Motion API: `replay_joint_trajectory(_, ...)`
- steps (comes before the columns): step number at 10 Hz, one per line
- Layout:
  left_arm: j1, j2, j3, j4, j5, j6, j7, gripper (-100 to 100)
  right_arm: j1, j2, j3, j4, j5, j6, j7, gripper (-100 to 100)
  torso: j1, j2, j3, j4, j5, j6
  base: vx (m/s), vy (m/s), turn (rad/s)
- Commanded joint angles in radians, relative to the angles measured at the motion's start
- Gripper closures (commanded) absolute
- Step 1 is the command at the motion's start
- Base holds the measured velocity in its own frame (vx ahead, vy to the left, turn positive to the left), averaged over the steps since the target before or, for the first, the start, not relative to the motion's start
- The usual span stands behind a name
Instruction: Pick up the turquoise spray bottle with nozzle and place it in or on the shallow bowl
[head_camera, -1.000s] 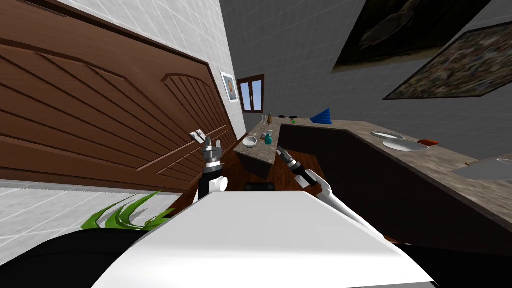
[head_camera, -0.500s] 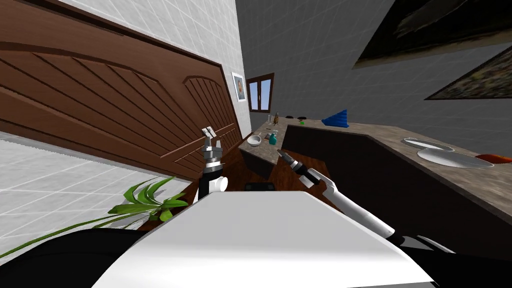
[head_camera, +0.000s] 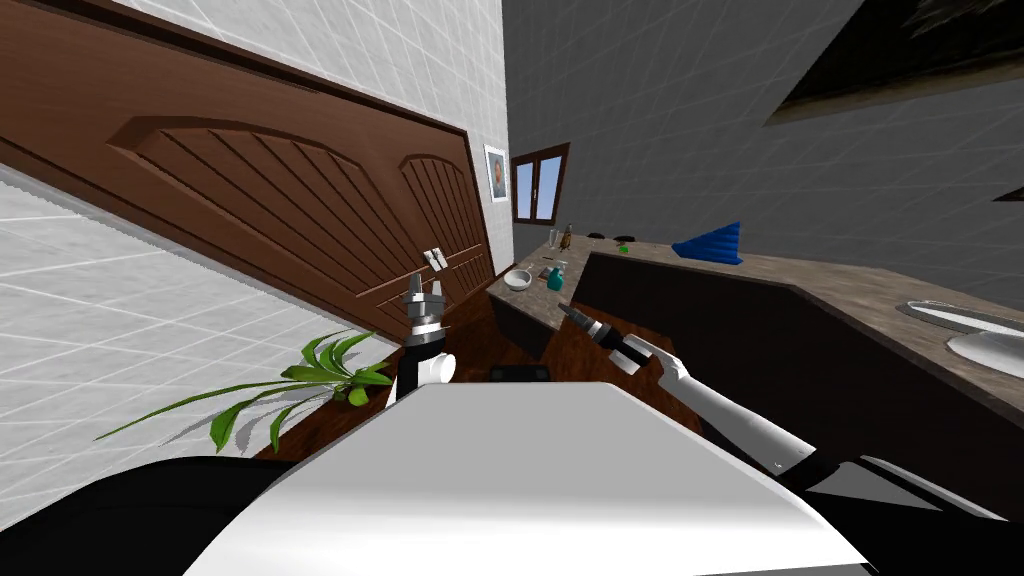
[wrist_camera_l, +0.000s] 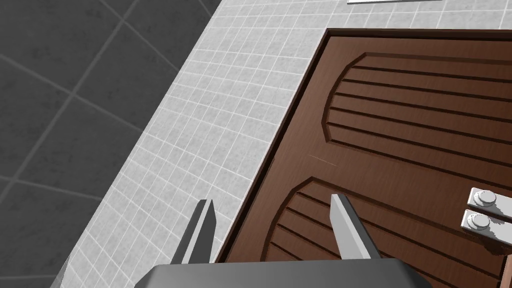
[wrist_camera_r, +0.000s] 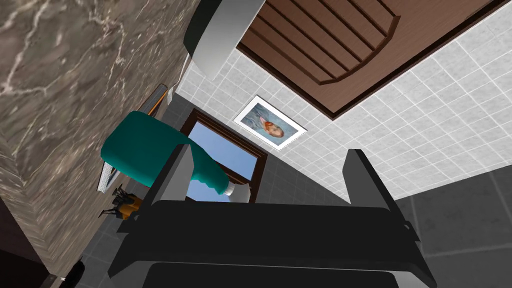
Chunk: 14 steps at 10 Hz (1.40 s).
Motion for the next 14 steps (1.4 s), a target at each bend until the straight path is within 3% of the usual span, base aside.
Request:
replay_joint_trajectory(1,0.000,0.000,0.000,0.000,0.000,0.000,0.000,0,-0.021,-0.050,0.028,0.031,0.003,-0.001,0.004,-100,0.000,0.000,0.000,0.000,0.000,0.000,-0.029,-0.025,0.345)
replay_joint_trajectory(2,0.000,0.000,0.000,0.000,0.000,0.000,0.000,0,-0.021,-0.067,0.028,0.031,0.003,-0.001,0.004,-100,0.000,0.000,0.000,0.000,0.000,-0.001,-0.025,-0.030,0.162)
replay_joint_trajectory(3,0.000,0.000,0.000,0.000,0.000,0.000,0.000,0,-0.039,-0.103,0.053,0.066,0.005,-0.009,0.008,-100,0.000,0.000,0.000,0.000,0.000,0.000,-0.032,-0.027,0.348)
replay_joint_trajectory(4,0.000,0.000,0.000,0.000,0.000,0.000,0.000,0,-0.039,-0.120,0.053,0.066,0.005,-0.009,0.008,-100,0.000,0.000,0.000,0.000,0.000,-0.001,-0.025,-0.030,0.146)
replay_joint_trajectory(11,0.000,0.000,0.000,0.000,0.000,0.000,0.000,0,-0.107,-0.312,0.152,0.201,0.013,-0.037,0.029,-100,0.000,-0.001,0.000,0.000,0.000,0.001,-0.027,-0.026,0.243)
replay_joint_trajectory(12,0.000,0.000,0.000,0.000,0.000,0.000,0.000,0,-0.107,-0.323,0.152,0.201,0.013,-0.037,0.029,-100,-0.001,-0.001,-0.001,0.000,0.000,0.000,-0.018,-0.038,0.139)
replay_joint_trajectory(14,0.000,0.000,0.000,0.000,0.000,0.000,0.000,0,-0.135,-0.399,0.200,0.266,0.015,-0.048,0.043,-100,-0.001,-0.002,-0.001,0.000,0.000,0.000,-0.023,-0.048,0.347)
